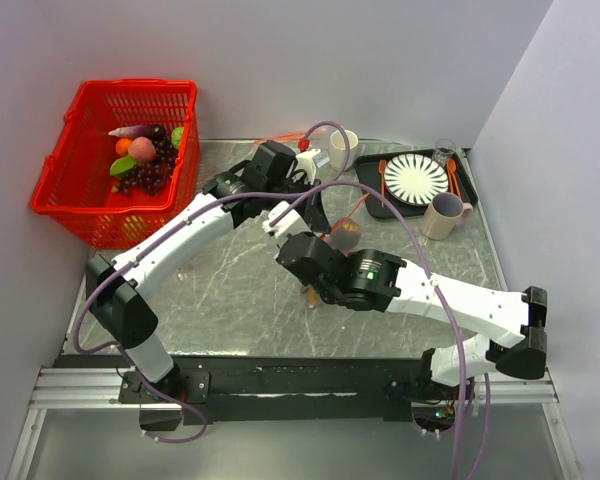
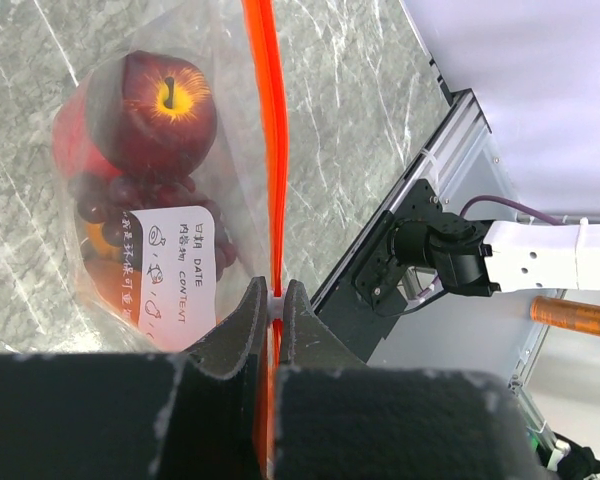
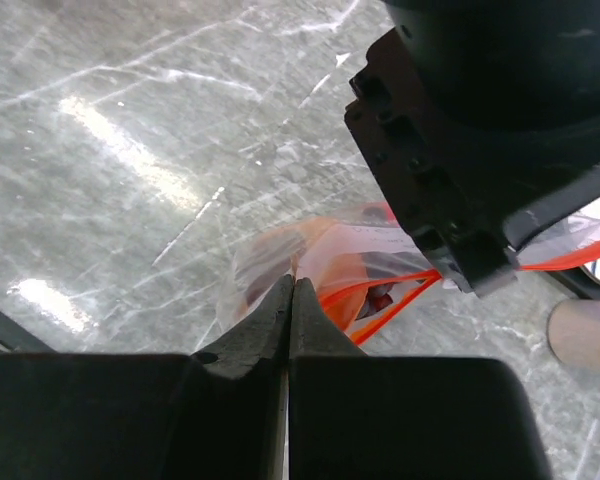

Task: Place the food in the zip-top bag and seal the zipper
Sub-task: Adjust the zipper food storage bag at the center of the board.

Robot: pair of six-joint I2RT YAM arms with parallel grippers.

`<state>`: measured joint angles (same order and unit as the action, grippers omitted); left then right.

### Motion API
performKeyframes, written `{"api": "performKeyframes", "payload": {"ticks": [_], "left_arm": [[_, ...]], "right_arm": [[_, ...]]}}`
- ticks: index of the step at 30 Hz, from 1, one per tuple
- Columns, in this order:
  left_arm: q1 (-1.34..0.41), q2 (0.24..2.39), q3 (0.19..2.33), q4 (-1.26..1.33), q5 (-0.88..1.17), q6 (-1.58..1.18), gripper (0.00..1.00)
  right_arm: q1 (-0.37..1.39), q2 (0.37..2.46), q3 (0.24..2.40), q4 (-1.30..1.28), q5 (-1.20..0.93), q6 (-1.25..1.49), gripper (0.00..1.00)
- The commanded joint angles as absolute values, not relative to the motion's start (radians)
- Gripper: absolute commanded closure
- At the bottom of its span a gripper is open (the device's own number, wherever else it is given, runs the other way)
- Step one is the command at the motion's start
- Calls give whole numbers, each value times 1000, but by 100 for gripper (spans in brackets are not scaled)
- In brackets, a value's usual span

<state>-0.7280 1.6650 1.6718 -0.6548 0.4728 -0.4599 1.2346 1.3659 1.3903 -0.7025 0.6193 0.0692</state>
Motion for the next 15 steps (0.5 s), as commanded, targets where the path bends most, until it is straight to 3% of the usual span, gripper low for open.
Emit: {"api": "performKeyframes", "payload": {"ticks": [1, 15], "left_arm": [[-730, 1625, 1677, -592, 500, -453, 99], [-730, 1612, 1647, -586, 495, -457, 99]], "right_arm": [[1238, 1287, 1391, -641, 586, 92, 100], [1152, 1258, 1387, -681, 534, 228, 100]]}}
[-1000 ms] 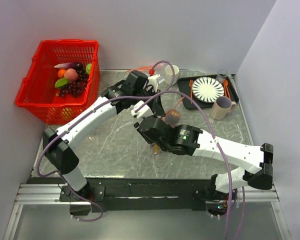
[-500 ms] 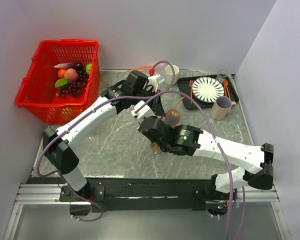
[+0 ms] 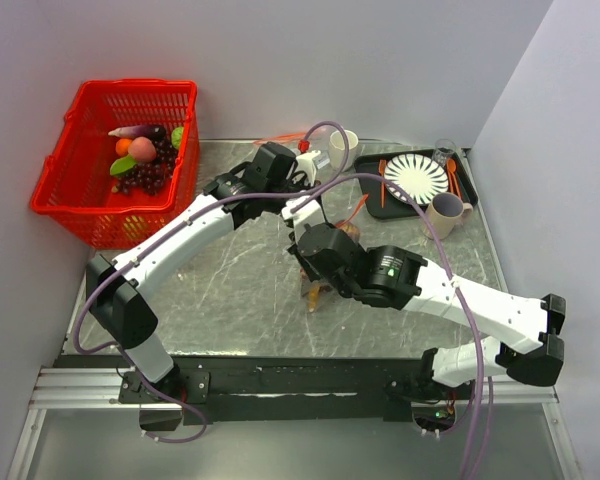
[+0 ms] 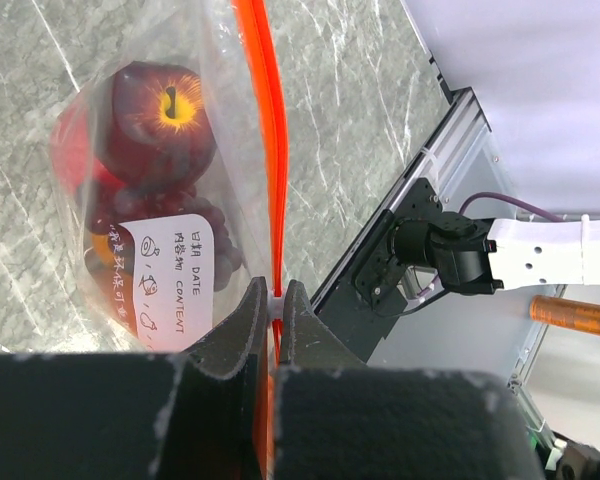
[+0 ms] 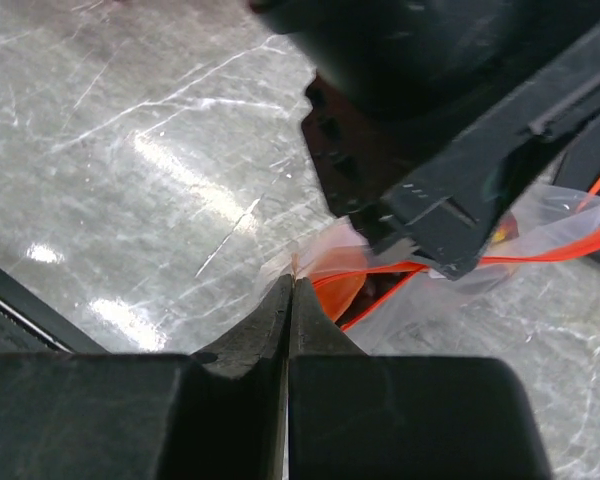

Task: Place the food in the zip-top bag and seal the zipper
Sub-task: Adjust the zipper food storage bag at the center of the board.

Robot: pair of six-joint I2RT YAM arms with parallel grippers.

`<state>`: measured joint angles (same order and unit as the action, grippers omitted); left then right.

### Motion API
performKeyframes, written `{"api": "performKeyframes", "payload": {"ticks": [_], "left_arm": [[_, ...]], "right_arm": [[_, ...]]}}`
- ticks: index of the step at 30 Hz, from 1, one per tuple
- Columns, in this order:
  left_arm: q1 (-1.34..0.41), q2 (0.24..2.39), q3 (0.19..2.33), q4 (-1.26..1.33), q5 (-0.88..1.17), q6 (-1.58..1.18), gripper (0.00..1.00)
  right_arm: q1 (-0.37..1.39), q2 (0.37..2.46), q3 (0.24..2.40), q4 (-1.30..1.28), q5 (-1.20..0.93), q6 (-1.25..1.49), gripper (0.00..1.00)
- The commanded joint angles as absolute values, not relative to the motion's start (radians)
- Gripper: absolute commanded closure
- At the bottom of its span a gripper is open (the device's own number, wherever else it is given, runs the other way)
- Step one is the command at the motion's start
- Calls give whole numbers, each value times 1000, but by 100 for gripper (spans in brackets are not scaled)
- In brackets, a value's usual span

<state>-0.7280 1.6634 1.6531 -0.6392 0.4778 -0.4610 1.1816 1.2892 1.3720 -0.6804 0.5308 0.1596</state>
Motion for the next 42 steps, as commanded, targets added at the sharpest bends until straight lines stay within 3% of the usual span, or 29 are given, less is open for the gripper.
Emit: {"api": "performKeyframes", "payload": {"ticks": [1, 20, 32, 40, 42], "left_arm": [[-730, 1611, 1646, -587, 495, -457, 99], [-730, 1614, 1657, -611, 426, -485, 99], [-732, 1499, 1540, -404, 465, -664, 99], [-733, 1417, 1393, -218, 440, -779, 99], [-733, 1411, 1388, -209, 436, -788, 99]], "right_arm": [[1144, 1256, 1381, -683, 529, 238, 100], [1068, 1221, 1302, -730, 447, 360, 100], [997, 1290, 1296, -637, 455, 437, 100], [997, 1276, 1210, -515, 511, 515, 83], [996, 1264, 1195, -503, 517, 520, 74]]}}
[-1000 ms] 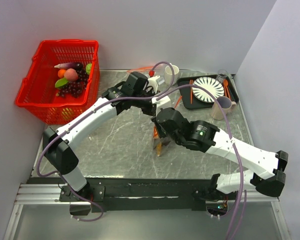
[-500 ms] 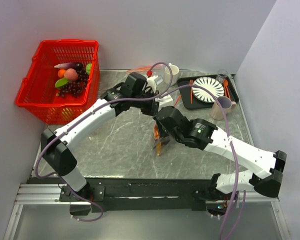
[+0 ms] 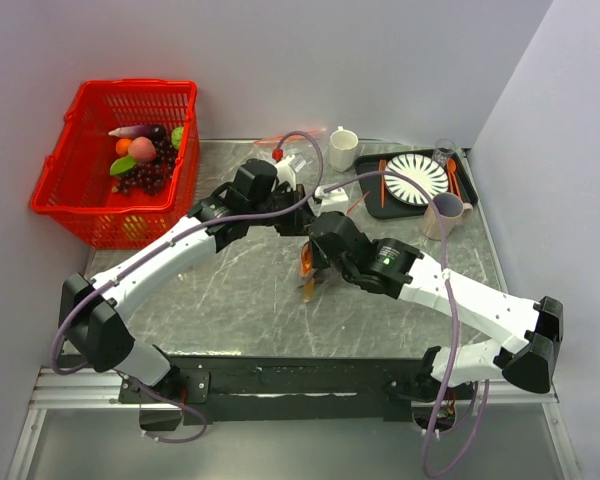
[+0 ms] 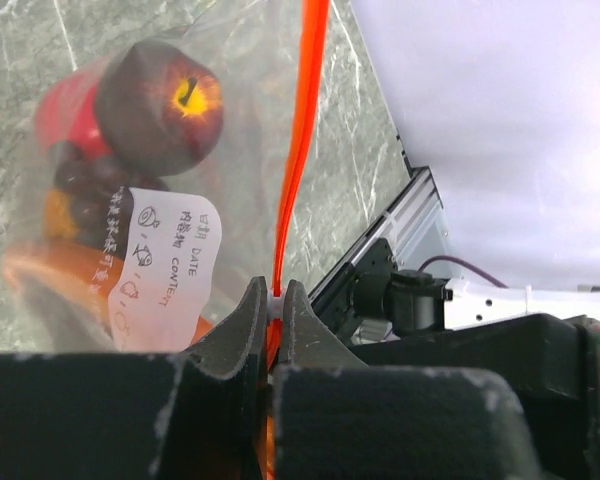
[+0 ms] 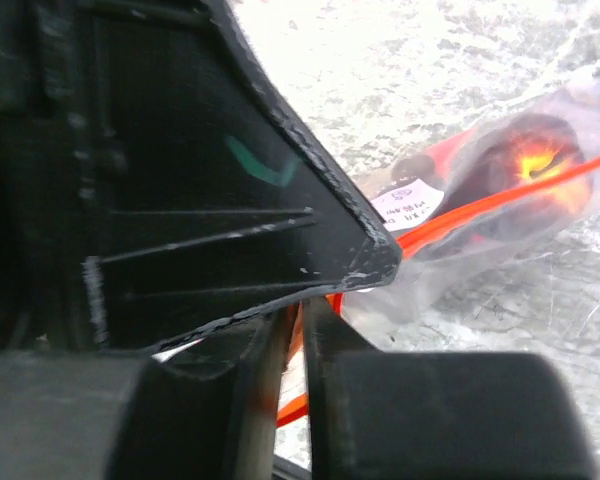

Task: Place the food in the zip-top bag and seal the zipper
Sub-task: Adjust the zipper food storage bag at the center of the board.

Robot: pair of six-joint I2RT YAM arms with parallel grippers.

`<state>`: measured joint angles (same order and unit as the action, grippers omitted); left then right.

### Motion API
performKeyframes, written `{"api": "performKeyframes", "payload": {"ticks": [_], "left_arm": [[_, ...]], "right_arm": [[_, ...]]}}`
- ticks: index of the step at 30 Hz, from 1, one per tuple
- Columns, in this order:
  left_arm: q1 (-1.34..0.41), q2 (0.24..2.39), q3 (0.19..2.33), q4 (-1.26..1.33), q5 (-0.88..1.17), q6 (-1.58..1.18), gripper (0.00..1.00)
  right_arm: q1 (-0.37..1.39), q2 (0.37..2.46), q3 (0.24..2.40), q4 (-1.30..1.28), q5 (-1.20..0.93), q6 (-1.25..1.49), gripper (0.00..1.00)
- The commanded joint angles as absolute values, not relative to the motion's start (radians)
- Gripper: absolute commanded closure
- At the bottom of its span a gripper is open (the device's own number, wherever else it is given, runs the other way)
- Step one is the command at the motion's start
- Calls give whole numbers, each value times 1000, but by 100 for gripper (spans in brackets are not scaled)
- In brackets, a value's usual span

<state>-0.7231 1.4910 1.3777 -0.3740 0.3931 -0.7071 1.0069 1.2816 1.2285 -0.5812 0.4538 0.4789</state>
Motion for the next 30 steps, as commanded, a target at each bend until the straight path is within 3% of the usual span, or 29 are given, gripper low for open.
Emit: {"api": "performKeyframes", "payload": {"ticks": [1, 3, 10, 22, 26, 30], "left_arm": [[-735, 1411, 1385, -207, 434, -788, 99], [-733, 1414, 1387, -210, 436, -785, 99], [-733, 1440, 1407, -232, 433, -762, 99], [-732, 1460, 1439, -275, 411, -730, 99], [-733, 1462, 1445, -287, 407, -724, 99], [-733, 1465, 1448, -290, 407, -723, 99]], "right_arm": [[997, 1250, 1195, -506, 518, 519, 71], [997, 1235, 1203, -515, 525, 514, 63], [997, 1167, 1250, -569, 517, 492, 50], [997, 1127, 1330, -664, 520, 462, 50], [997, 1114, 1321, -646, 435, 445, 63], [999, 1118, 1330, -635, 309, 428, 85]]}}
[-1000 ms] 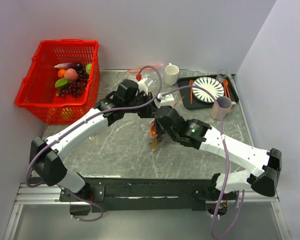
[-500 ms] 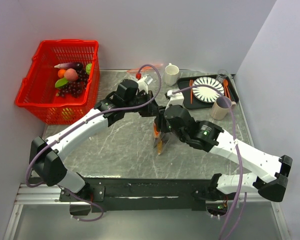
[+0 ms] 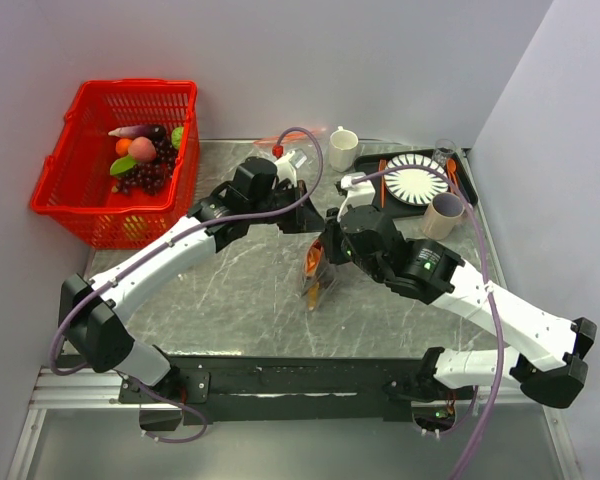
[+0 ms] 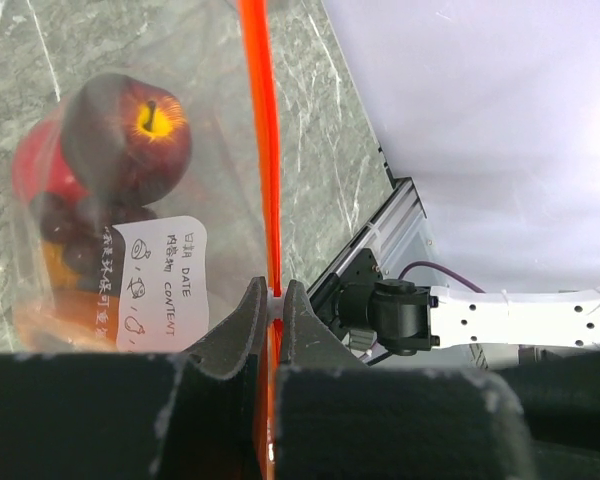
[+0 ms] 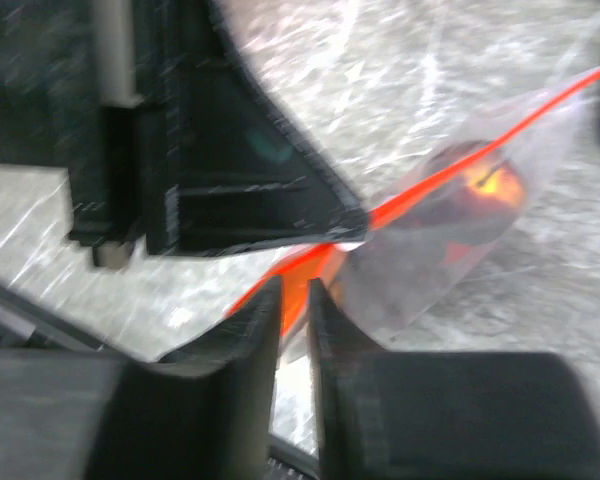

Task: Place the food in the zip-top bag and seal the zipper
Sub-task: Adjust the zipper food storage bag at the center of the board.

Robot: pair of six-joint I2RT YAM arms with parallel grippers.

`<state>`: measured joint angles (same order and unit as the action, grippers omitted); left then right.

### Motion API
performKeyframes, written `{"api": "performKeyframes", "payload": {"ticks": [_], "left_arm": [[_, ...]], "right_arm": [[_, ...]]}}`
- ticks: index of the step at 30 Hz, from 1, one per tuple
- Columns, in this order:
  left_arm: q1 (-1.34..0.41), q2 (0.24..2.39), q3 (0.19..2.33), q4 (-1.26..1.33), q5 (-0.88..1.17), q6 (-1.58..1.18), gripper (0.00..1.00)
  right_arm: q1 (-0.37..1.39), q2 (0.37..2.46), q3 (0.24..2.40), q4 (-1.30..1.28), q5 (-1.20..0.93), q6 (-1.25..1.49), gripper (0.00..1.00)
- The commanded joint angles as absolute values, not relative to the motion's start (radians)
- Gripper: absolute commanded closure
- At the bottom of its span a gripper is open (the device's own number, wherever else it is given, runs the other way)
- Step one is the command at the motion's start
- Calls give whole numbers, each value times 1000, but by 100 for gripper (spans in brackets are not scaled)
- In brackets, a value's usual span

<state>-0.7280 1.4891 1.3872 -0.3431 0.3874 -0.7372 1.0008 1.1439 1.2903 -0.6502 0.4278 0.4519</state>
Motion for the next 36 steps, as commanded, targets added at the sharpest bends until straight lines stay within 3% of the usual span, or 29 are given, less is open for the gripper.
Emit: {"api": "performKeyframes", "payload": {"ticks": [1, 22, 36], "left_arm": [[-733, 1466, 1451, -288, 407, -723, 99], [-733, 1474, 1450, -291, 403, -718, 99], [-735, 1474, 1451, -293, 416, -716, 99]], "right_arm": [[997, 1123, 1333, -635, 286, 423, 98], [1037, 1103, 1259, -611, 206, 399, 100], [1035, 1172, 1227, -618, 313, 399, 100]]}}
